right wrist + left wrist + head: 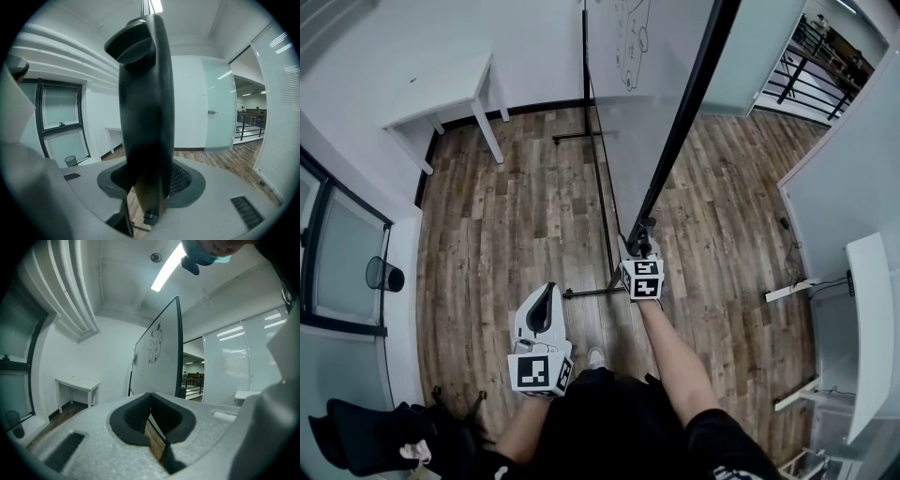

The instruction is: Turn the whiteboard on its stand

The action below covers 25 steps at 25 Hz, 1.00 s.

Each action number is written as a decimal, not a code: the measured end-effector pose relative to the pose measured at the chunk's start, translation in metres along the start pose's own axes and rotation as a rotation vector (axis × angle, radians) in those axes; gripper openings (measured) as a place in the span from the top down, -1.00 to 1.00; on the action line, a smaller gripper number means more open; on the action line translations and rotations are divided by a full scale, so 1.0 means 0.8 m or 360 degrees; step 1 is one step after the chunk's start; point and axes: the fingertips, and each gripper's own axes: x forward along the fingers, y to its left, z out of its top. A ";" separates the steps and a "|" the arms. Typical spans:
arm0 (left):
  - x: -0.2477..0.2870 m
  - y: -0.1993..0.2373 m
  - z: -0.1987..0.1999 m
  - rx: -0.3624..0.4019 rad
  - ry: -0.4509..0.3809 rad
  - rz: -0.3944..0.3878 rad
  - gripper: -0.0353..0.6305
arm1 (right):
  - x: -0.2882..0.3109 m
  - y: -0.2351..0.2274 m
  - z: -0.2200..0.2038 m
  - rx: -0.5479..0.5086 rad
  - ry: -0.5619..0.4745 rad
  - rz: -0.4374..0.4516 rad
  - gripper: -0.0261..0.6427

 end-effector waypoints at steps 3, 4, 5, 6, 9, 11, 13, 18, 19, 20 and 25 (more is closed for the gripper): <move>-0.013 -0.013 -0.003 0.0004 -0.0004 0.0003 0.85 | -0.012 0.005 -0.007 -0.0002 0.0000 0.0012 0.42; -0.018 -0.016 -0.003 0.0007 -0.0004 0.0004 0.85 | -0.016 0.007 -0.008 -0.0003 -0.0004 0.0015 0.42; -0.024 -0.019 -0.004 0.0003 -0.0003 0.0010 0.85 | -0.021 0.009 -0.010 -0.0004 -0.0006 0.0018 0.42; -0.030 -0.021 -0.005 -0.0001 -0.0001 0.0016 0.85 | -0.024 0.011 -0.011 -0.0007 -0.0008 0.0020 0.42; -0.047 -0.028 -0.008 0.0010 0.0002 0.0029 0.85 | -0.034 0.019 -0.014 -0.0012 -0.0008 0.0026 0.42; -0.059 -0.034 -0.010 0.0015 0.0004 0.0042 0.85 | -0.043 0.023 -0.020 -0.0010 -0.0004 0.0029 0.42; -0.072 -0.039 -0.011 0.0015 0.0004 0.0058 0.85 | -0.055 0.027 -0.025 -0.0012 -0.0001 0.0031 0.42; -0.107 -0.049 -0.012 0.0026 -0.0009 0.0089 0.85 | -0.084 0.041 -0.037 -0.0014 0.0002 0.0039 0.42; -0.114 -0.052 -0.012 0.0028 -0.0014 0.0097 0.85 | -0.090 0.044 -0.040 -0.0015 0.0002 0.0041 0.42; -0.122 -0.054 -0.011 0.0030 -0.0018 0.0105 0.85 | -0.097 0.046 -0.042 -0.0016 0.0001 0.0043 0.42; -0.160 -0.071 -0.013 0.0036 -0.0032 0.0145 0.85 | -0.131 0.053 -0.054 -0.0018 0.0003 0.0047 0.42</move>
